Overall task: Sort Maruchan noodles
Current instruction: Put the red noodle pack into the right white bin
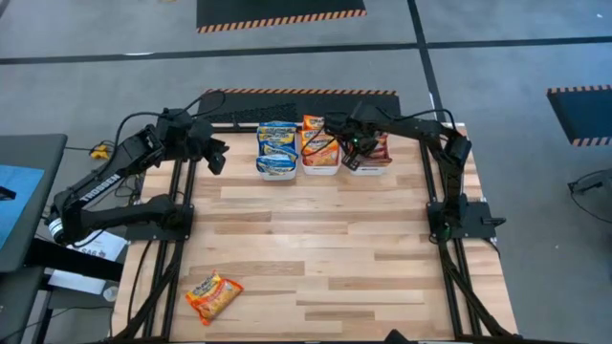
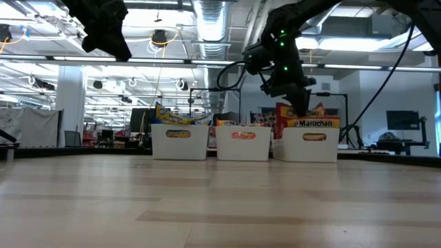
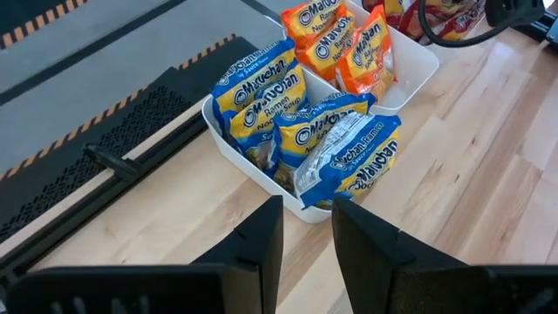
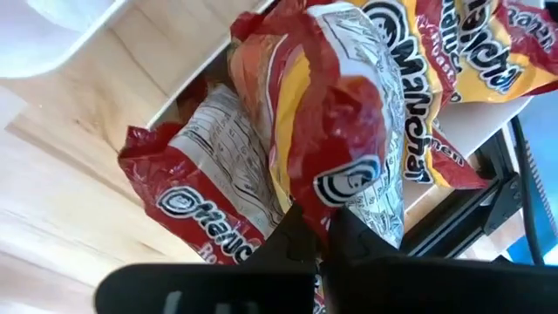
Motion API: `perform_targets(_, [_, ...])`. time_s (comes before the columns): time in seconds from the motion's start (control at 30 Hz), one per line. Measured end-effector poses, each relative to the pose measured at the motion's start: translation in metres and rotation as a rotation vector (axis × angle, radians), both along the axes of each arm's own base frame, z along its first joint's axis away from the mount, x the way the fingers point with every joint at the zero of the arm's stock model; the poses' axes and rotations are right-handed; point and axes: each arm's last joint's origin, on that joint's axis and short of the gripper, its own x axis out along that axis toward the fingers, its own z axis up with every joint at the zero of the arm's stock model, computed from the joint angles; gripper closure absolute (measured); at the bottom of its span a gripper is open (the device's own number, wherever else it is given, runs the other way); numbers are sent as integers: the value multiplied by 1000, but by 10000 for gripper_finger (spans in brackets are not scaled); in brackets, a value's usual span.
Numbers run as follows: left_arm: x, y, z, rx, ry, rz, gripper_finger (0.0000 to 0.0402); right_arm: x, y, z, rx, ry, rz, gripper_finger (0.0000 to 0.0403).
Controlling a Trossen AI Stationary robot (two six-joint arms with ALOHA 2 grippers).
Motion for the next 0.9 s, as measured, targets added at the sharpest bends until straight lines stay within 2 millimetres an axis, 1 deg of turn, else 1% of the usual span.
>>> perform_targets(0.17, [0, 0, 0, 3, 2, -2, 315, -3, -6, 0, 18, -12, -17, 393])
perform_targets(0.3, [0, 0, 0, -1, -1, 2, 315, -7, -15, -1, 46, -48, -44, 393])
perform_targets(0.5, [0, 0, 0, -2, -2, 3, 315, -14, -27, -1, 85, -71, -39, 392])
perform_targets(0.67, [0, 0, 0, -12, -12, 12, 315, -18, -32, -1, 125, -86, -40, 390])
perform_targets(0.77, [0, 0, 0, -11, -12, 12, 315, -19, -32, -1, 141, -73, 20, 373])
perform_targets(0.9, [0, 0, 0, -19, -18, 19, 315, -18, -31, -1, 151, -67, 67, 327])
